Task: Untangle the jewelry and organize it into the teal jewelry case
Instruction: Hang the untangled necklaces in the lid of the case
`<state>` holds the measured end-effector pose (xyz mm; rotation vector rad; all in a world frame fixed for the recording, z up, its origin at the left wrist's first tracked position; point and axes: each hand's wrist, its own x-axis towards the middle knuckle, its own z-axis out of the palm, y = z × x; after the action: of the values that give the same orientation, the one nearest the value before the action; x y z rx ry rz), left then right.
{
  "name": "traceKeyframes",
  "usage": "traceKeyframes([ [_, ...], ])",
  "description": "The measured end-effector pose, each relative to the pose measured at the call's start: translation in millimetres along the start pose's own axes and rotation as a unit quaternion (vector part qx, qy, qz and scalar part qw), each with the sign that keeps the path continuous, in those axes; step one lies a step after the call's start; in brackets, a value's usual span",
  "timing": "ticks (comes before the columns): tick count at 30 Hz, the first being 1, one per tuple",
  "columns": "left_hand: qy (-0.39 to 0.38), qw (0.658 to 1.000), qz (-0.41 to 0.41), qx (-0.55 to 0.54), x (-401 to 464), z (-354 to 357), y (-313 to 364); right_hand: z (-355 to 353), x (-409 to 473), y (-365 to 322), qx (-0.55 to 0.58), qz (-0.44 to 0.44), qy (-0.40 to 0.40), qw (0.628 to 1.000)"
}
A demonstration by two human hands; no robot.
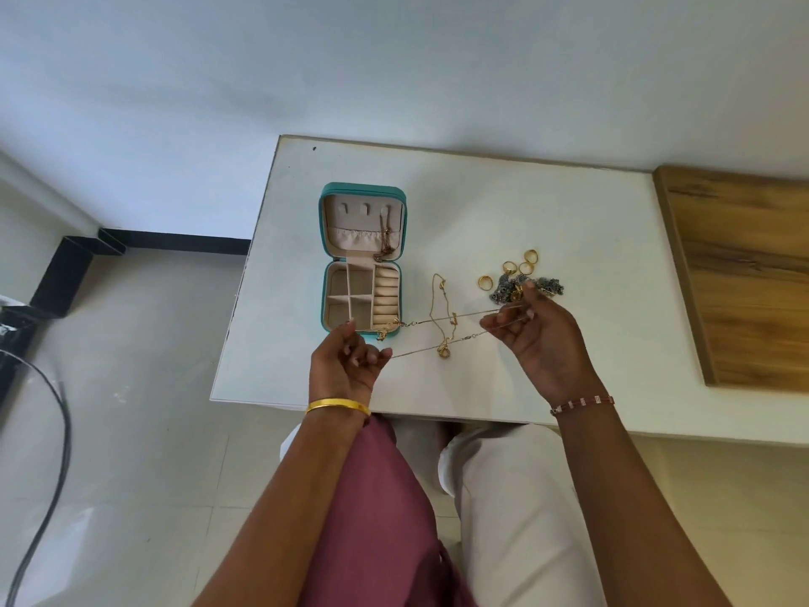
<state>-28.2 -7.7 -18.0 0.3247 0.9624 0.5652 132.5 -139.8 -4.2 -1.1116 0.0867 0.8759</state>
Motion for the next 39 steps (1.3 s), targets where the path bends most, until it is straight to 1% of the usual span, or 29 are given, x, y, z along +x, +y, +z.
traceKeyframes([
  [2,-0.01,0.999,-0.022,0.022,-2.9,-0.8,1.3,4.3,-3.0,-2.6,0.027,0.014,-0.015,0.999],
  [5,-0.027,0.996,-0.039,0.075,-10.8,2.3,2.4,15.9,-11.3,-8.6,0.02,0.011,-0.04,0.999],
  [7,-0.033,0.99,-0.041,0.131,-18.0,5.6,2.4,24.4,-19.0,-14.3,0.002,0.003,-0.055,0.998],
  [11,-0.035,0.961,-0.033,0.274,-35.1,13.1,5.5,41.6,-40.0,-29.3,-0.071,-0.016,-0.097,0.993],
  [13,-0.036,0.945,-0.034,0.324,-47.3,17.9,9.1,49.3,-53.8,-38.7,-0.119,-0.018,-0.122,0.985],
  [15,-0.042,0.929,-0.029,0.366,-57.3,21.2,11.1,57.0,-67.0,-48.2,-0.194,-0.022,-0.144,0.97],
  [17,-0.059,0.906,-0.007,0.42,-68.2,23.1,12.5,65.8,-82.7,-57.3,-0.27,-0.032,-0.161,0.949],
  [19,-0.07,0.88,0.031,0.47,-78.6,26.4,14.1,75.6,-98.1,-65.4,-0.335,-0.044,-0.176,0.925],
  [20,-0.071,0.859,0.059,0.503,-82.6,28.6,14.6,80.3,-104.3,-68.5,-0.364,-0.049,-0.181,0.913],
  [22,-0.08,0.807,0.126,0.571,-94.0,34.5,16.4,90.3,-118.6,-74.4,-0.414,-0.062,-0.185,0.889],
  [23,-0.093,0.791,0.16,0.584,-101.5,38.1,17.0,94.8,-125.5,-76.6,-0.435,-0.066,-0.187,0.878],
  [26,-0.161,0.779,0.277,0.539,-126.4,51.8,18.5,106.1,-143.6,-82.0,-0.482,-0.081,-0.19,0.851],
  [28,-0.174,0.767,0.351,0.508,-143.7,57.7,22.0,110.8,-155.3,-86.9,-0.495,-0.096,-0.192,0.842],
  [29,-0.169,0.773,0.364,0.491,-150.2,59.7,24.1,111.8,-160.3,-90.3,-0.499,-0.104,-0.192,0.839],
  [31,-0.157,0.805,0.351,0.452,-155.7,60.7,29.3,110.8,-167.7,-96.7,-0.505,-0.117,-0.185,0.835],
  [33,-0.147,0.863,0.303,0.376,-157.4,59.9,36.8,104.8,-171.6,-101.1,-0.494,-0.123,-0.168,0.844],
  [35,-0.149,0.924,0.228,0.268,-157.9,57.3,46.4,95.7,-172.0,-102.5,-0.448,-0.118,-0.16,0.872],
  [36,-0.158,0.942,0.197,0.223,-158.5,54.5,51.1,90.9,-172.1,-101.8,-0.412,-0.111,-0.159,0.89],
  [37,-0.172,0.952,0.171,0.187,-159.7,51.3,55.5,86.0,-171.0,-100.0,-0.369,-0.101,-0.157,0.91],
  [39,-0.202,0.961,0.133,0.137,-163.3,44.0,63.1,76.1,-168.0,-95.0,-0.266,-0.073,-0.152,0.949],
])
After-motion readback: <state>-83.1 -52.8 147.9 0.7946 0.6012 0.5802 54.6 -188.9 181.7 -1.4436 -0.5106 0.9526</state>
